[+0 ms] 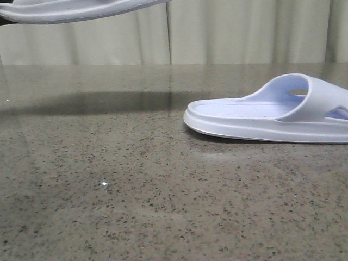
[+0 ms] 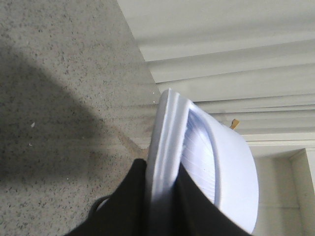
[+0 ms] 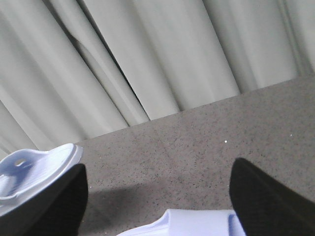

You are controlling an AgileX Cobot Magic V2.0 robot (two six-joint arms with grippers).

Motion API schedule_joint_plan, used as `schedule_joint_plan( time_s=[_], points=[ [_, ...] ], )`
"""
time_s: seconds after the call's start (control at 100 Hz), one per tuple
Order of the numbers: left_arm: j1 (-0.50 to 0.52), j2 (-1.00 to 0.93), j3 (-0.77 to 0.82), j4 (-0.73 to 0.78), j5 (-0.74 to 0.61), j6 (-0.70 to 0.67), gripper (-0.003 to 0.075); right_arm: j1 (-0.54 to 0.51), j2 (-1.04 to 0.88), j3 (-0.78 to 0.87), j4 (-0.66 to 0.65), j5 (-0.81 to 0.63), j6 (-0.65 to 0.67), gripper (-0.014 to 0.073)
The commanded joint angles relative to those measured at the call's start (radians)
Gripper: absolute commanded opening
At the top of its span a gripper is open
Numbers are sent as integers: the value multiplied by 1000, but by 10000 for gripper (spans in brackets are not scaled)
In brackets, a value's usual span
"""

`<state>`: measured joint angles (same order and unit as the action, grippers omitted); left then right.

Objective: Insert blue slippers together front up
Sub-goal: 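Lift the grasped slipper off the table with the left gripper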

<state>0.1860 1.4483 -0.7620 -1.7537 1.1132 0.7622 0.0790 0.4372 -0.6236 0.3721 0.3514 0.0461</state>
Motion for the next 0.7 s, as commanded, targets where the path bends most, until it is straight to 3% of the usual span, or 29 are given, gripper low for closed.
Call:
schedule_joint_plan(
  time_s=[0.0,0.38,0.69],
  points=[
    [2,-35,-20,-55,73,2,16,-1,43,9,9,-76,72,518],
    [0,-35,-12,-48,87,2,16,-1,106,157,21,-187,335,518],
    [0,-35,-12,-48,87,2,16,-1,213,206,119,-268,341,518]
  ],
)
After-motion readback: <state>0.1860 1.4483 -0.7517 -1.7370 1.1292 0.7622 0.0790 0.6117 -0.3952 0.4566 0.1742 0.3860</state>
